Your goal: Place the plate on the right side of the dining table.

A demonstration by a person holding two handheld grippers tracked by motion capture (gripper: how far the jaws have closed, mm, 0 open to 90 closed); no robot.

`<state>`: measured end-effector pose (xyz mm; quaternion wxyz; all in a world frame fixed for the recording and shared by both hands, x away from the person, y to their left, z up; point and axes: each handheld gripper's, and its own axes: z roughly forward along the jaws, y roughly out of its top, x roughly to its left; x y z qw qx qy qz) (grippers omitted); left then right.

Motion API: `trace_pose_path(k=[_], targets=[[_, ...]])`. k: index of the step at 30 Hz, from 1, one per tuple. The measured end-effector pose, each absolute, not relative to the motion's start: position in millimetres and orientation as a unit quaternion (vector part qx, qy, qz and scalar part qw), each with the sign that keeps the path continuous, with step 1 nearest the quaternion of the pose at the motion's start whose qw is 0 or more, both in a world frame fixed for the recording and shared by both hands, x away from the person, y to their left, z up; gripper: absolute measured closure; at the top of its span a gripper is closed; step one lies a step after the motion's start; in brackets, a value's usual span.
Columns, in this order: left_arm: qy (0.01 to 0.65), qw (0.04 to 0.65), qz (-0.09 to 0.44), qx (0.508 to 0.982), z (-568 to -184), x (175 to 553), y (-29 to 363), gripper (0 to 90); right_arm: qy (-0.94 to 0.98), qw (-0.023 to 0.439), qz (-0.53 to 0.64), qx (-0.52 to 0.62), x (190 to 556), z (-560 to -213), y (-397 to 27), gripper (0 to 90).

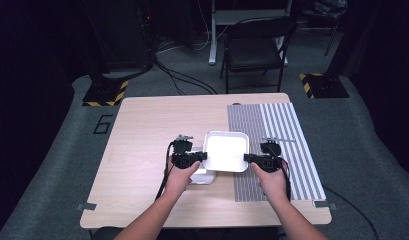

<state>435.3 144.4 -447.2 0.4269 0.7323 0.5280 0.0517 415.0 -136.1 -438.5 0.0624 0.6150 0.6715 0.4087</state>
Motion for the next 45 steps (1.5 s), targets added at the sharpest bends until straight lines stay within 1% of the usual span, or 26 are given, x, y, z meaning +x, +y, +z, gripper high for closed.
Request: trace_pose_path(k=[25, 45], targets=[[0.501, 0.424, 0.041, 0.754, -439, 440, 107, 78.4, 0.653, 0.085, 0.411, 0.631, 401, -431, -171, 78.4], [0.485, 0.424, 0.029, 0.764, -443, 443, 78, 78.4, 0.640, 0.094, 0.405, 0.646, 392, -436, -196, 78.6]])
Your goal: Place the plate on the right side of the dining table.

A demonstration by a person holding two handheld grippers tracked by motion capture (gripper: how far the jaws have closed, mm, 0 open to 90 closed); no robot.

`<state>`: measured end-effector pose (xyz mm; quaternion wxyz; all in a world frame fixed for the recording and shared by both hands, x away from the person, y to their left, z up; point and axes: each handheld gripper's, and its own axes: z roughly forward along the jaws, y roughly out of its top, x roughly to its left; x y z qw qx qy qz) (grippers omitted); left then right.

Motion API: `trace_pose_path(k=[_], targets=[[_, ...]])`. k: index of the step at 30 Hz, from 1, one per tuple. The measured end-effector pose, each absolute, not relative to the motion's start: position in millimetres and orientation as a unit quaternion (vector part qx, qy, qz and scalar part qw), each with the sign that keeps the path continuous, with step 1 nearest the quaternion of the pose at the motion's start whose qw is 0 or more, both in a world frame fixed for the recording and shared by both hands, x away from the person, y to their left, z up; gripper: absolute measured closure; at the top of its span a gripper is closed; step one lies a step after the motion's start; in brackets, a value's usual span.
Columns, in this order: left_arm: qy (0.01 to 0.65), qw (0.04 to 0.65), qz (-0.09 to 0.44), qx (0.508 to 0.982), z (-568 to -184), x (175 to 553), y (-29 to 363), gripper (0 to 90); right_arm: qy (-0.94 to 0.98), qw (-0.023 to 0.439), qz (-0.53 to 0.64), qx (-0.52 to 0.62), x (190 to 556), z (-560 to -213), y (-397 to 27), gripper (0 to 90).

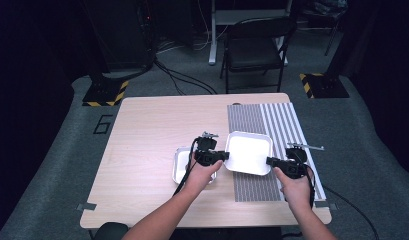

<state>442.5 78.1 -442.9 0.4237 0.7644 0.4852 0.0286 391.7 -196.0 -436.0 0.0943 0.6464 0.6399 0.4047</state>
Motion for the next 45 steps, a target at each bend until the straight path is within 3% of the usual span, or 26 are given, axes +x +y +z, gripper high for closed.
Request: trace_pose_path(k=[45], targets=[[0.472, 0.418, 0.014, 0.776, -470, 449, 37, 78.7, 0.629, 0.099, 0.392, 0.664, 385, -468, -234, 79.1]])
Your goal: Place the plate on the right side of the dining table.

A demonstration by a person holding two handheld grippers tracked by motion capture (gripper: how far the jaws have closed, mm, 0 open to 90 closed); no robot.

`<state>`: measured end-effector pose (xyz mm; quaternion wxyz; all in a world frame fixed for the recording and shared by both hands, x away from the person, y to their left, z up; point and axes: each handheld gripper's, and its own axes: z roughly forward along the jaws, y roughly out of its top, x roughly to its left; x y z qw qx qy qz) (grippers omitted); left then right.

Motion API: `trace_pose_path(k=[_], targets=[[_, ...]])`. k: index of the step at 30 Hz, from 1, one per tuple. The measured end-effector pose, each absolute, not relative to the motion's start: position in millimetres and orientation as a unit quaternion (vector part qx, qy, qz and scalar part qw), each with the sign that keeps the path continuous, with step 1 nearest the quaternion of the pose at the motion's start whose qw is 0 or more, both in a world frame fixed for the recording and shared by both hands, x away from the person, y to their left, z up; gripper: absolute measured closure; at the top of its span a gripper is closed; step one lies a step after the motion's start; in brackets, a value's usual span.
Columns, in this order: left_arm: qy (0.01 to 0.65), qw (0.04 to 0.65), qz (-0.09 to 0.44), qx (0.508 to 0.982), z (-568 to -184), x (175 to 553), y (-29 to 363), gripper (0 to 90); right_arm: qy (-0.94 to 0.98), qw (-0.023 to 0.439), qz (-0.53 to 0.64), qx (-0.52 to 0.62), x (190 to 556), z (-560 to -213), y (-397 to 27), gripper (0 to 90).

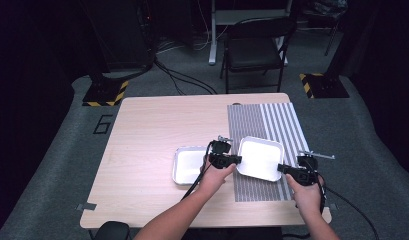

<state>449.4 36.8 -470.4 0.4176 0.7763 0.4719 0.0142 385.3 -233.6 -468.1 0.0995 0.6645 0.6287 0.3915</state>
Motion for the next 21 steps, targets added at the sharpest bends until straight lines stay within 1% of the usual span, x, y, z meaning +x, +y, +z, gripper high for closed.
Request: trace_pose_path(k=[8, 21], targets=[[0.472, 0.411, 0.018, 0.780, -476, 452, 31, 78.8, 0.631, 0.105, 0.390, 0.663, 388, -472, -237, 79.2], [0.478, 0.406, 0.007, 0.779, -488, 455, 21, 78.6, 0.633, 0.113, 0.375, 0.668, 393, -485, -245, 79.8]])
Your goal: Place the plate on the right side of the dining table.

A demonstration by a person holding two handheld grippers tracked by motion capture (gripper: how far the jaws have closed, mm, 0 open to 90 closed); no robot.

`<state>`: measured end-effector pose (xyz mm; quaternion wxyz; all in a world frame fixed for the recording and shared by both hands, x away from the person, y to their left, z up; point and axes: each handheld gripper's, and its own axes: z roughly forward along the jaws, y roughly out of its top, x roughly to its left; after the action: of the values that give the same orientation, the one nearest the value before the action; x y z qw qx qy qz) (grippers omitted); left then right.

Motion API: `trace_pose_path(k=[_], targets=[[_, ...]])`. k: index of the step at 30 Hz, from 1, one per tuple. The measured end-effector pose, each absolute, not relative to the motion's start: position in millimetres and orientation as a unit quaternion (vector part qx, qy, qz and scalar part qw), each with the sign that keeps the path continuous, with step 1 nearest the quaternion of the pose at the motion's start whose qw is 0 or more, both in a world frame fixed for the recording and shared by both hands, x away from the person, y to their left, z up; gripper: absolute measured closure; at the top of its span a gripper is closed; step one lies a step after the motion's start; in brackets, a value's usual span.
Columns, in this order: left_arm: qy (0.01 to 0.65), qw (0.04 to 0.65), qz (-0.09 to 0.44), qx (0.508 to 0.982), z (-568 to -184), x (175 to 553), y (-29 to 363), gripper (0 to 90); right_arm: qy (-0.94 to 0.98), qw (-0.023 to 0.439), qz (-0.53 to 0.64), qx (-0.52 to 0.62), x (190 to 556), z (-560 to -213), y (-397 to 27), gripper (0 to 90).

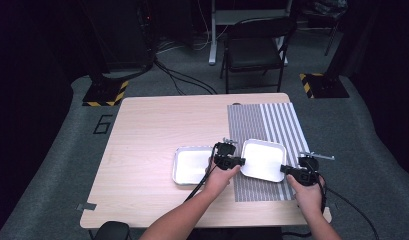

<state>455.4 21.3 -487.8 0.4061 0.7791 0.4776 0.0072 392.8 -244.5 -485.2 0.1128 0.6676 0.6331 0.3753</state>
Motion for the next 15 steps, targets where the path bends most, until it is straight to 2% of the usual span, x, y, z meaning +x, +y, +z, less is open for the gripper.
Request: trace_pose_path(k=[15], targets=[[0.488, 0.400, -0.003, 0.776, -495, 463, 14, 78.0, 0.635, 0.113, 0.363, 0.673, 406, -487, -250, 80.4]])
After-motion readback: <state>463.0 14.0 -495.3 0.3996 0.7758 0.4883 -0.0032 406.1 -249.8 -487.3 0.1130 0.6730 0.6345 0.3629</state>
